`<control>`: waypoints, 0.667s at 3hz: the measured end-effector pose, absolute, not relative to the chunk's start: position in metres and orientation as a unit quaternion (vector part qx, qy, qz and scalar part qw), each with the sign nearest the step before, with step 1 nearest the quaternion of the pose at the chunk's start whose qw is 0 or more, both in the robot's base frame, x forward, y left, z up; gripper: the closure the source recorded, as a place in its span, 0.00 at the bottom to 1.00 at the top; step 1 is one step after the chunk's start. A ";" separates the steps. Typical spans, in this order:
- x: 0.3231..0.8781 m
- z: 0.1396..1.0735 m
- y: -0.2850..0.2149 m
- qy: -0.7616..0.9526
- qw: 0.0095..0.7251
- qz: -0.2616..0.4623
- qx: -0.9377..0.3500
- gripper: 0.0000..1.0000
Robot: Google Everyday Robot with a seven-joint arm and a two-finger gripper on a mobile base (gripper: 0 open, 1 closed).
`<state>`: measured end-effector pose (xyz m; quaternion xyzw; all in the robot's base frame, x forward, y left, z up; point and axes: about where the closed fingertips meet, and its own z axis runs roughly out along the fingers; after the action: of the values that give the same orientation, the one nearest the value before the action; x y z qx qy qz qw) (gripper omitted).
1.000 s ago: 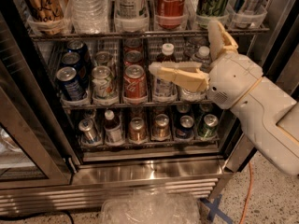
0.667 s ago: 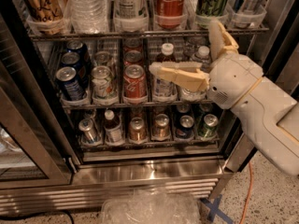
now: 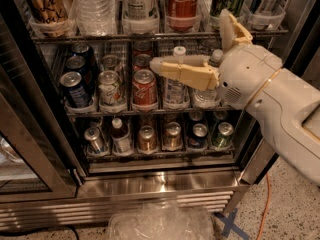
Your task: Pick coke can from top shelf of fridge
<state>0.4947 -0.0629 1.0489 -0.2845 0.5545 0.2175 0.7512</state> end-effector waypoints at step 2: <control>0.499 1.051 -0.073 0.578 0.752 0.198 -0.249 0.00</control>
Offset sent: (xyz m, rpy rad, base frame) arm 0.0017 -0.0055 0.0012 0.0105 0.0187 -0.0446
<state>0.4993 -0.0732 1.0510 -0.2492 0.5777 0.1984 0.7516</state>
